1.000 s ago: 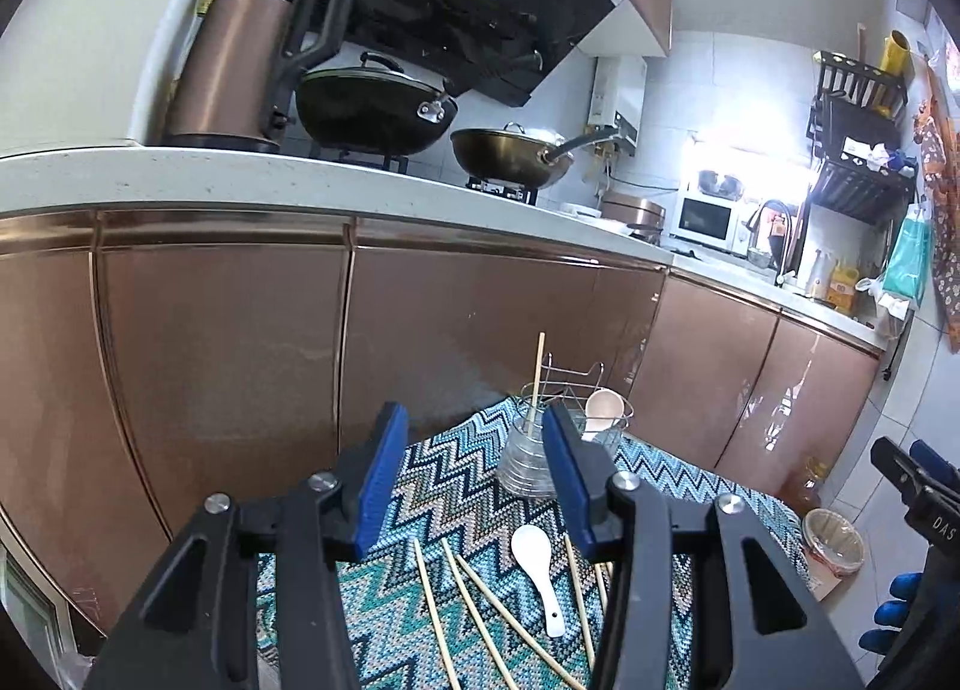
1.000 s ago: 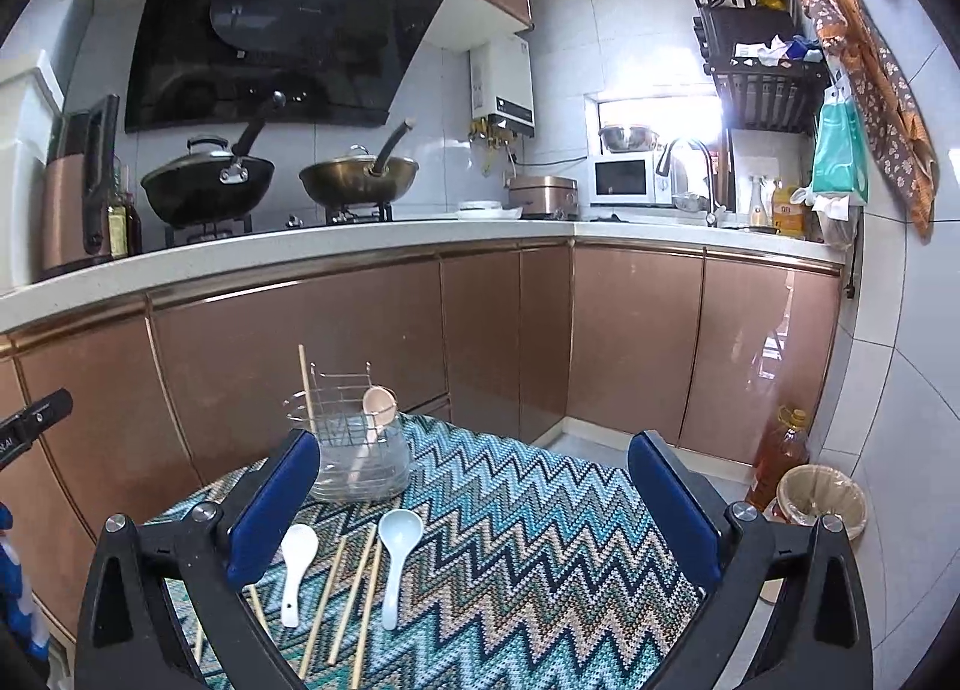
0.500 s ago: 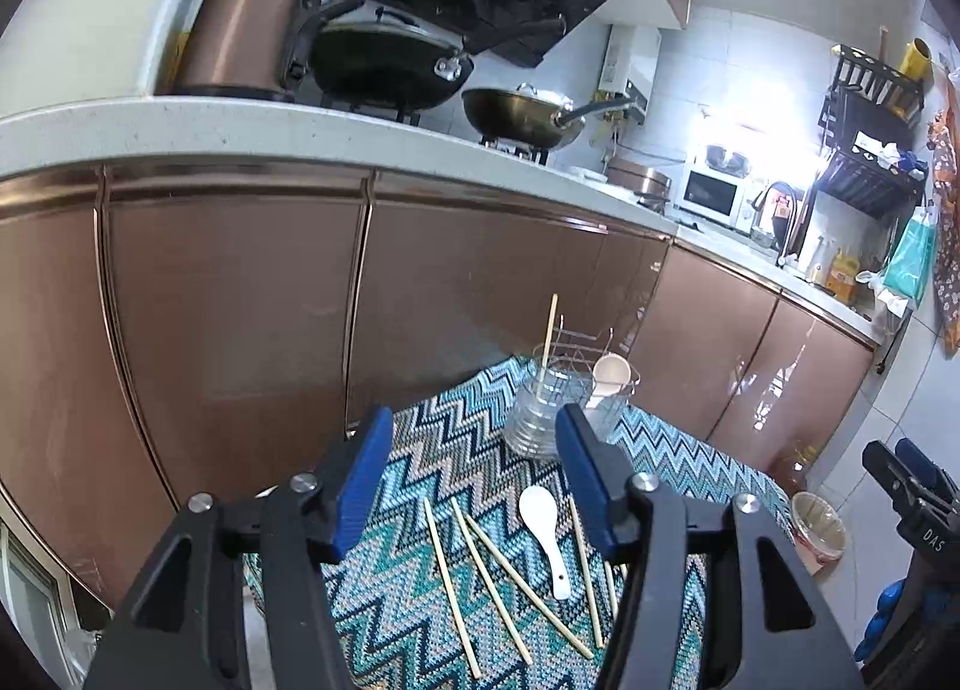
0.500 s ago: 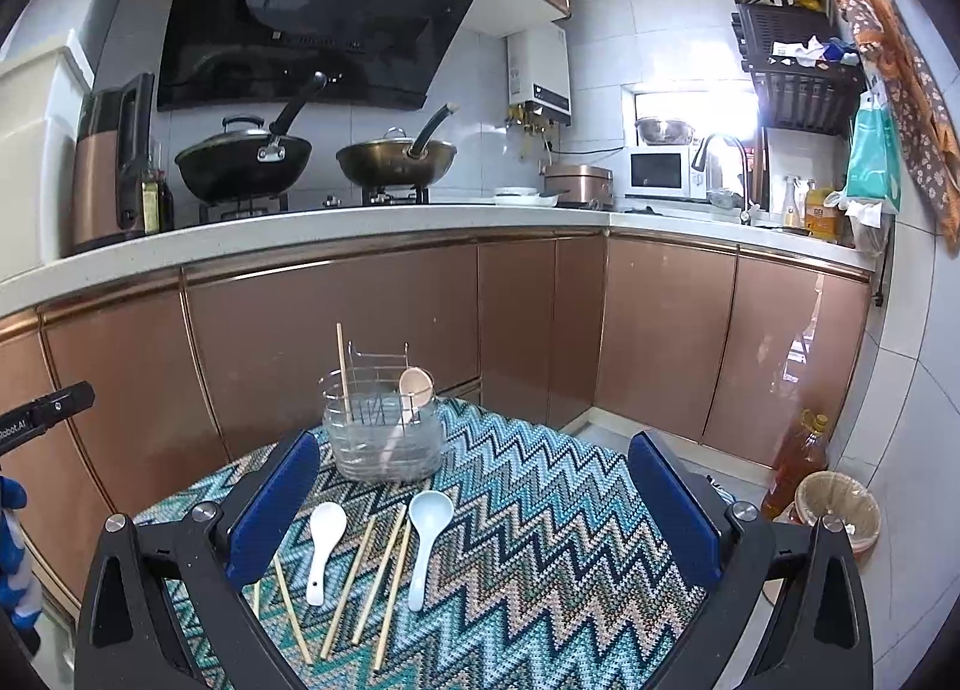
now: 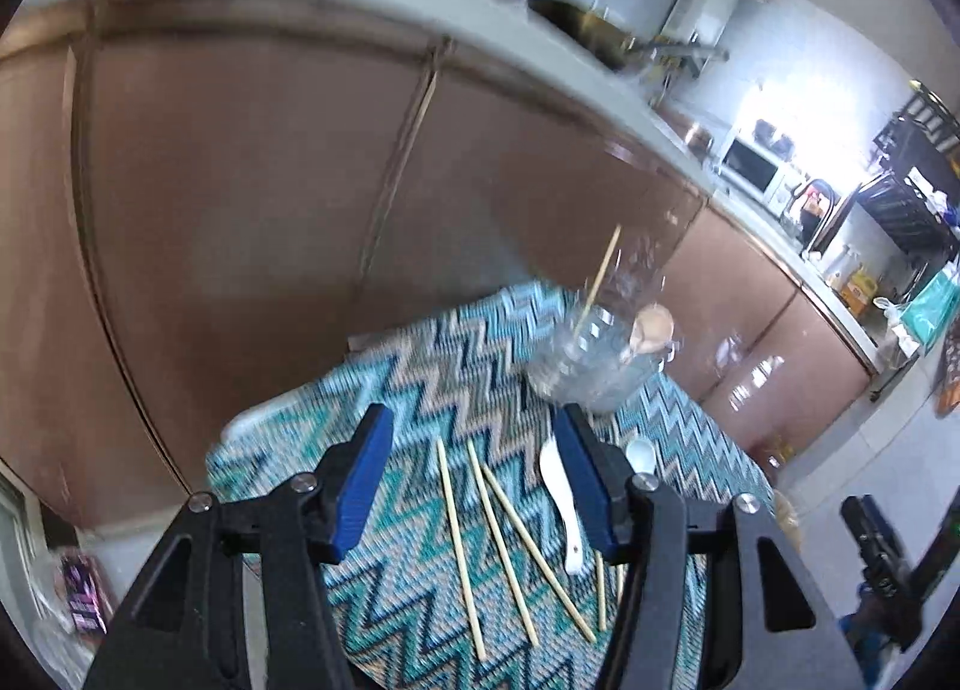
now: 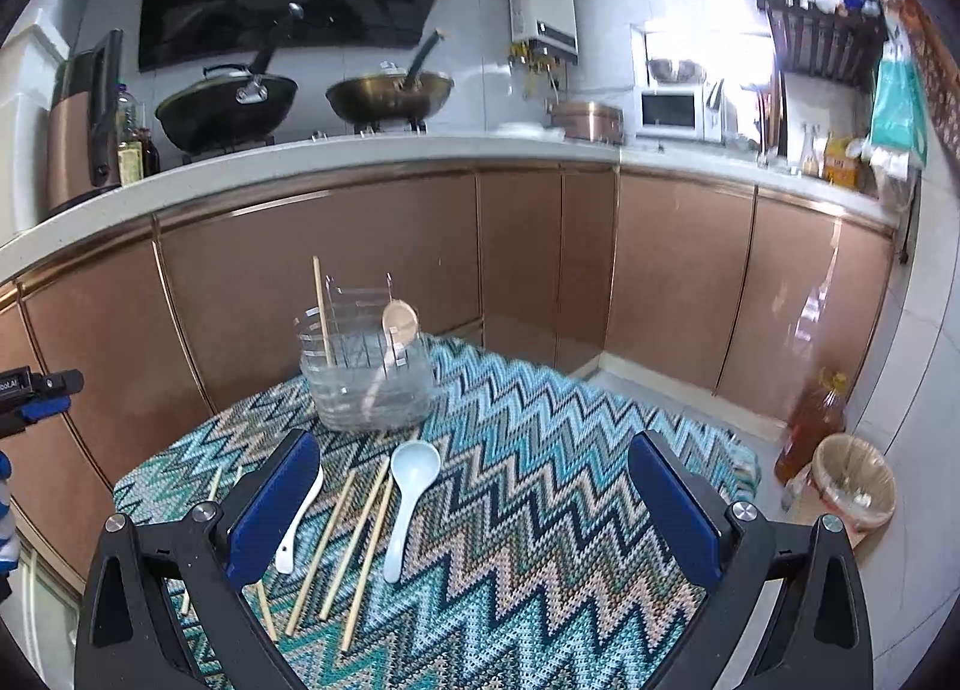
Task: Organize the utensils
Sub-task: 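Move both tools back over the remaining chopsticks and spoons, then grasp a chopstick with the left tool while the right tool grasps the light-blue spoon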
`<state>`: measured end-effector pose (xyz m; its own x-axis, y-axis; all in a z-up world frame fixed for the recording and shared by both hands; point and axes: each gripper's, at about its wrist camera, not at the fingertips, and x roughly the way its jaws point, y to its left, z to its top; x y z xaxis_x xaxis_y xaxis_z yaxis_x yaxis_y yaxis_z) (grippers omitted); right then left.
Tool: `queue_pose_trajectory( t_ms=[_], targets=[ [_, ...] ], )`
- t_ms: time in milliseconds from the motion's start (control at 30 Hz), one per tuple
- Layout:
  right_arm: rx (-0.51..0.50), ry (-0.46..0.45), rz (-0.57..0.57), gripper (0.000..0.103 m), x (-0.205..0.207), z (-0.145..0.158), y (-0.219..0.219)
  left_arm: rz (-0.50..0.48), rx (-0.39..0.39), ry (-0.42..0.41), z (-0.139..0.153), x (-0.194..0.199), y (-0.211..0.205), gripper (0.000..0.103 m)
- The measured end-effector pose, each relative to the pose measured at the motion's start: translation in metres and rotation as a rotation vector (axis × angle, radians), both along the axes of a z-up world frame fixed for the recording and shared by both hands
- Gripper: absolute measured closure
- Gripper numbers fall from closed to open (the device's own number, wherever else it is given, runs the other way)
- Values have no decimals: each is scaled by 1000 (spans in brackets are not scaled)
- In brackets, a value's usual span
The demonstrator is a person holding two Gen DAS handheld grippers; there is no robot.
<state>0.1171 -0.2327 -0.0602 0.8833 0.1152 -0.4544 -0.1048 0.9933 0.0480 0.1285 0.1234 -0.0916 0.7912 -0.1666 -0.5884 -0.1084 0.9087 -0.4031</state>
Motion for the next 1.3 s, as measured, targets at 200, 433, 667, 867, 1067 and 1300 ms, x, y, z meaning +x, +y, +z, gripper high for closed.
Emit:
queue_pose_trajectory(
  t_ms=[200, 433, 667, 867, 1067, 1300],
  targets=[
    [25, 95, 30, 2, 29, -25, -11, -103, -96, 192, -45, 44, -12, 50],
    [29, 178, 72, 6, 61, -49, -15, -180, -84, 381, -91, 86, -42, 69],
    [35, 241, 136, 13, 87, -68, -9, -179, -60, 491, -118, 115, -52, 83],
    [40, 266, 166, 13, 102, -79, -7, -174, -44, 535, -129, 133, -58, 85],
    [35, 279, 188, 13, 113, -86, -6, -165, -10, 590, -143, 149, -66, 86],
    [20, 314, 231, 13, 131, -97, -1, -160, 16, 625, -150, 164, -74, 89]
  ],
)
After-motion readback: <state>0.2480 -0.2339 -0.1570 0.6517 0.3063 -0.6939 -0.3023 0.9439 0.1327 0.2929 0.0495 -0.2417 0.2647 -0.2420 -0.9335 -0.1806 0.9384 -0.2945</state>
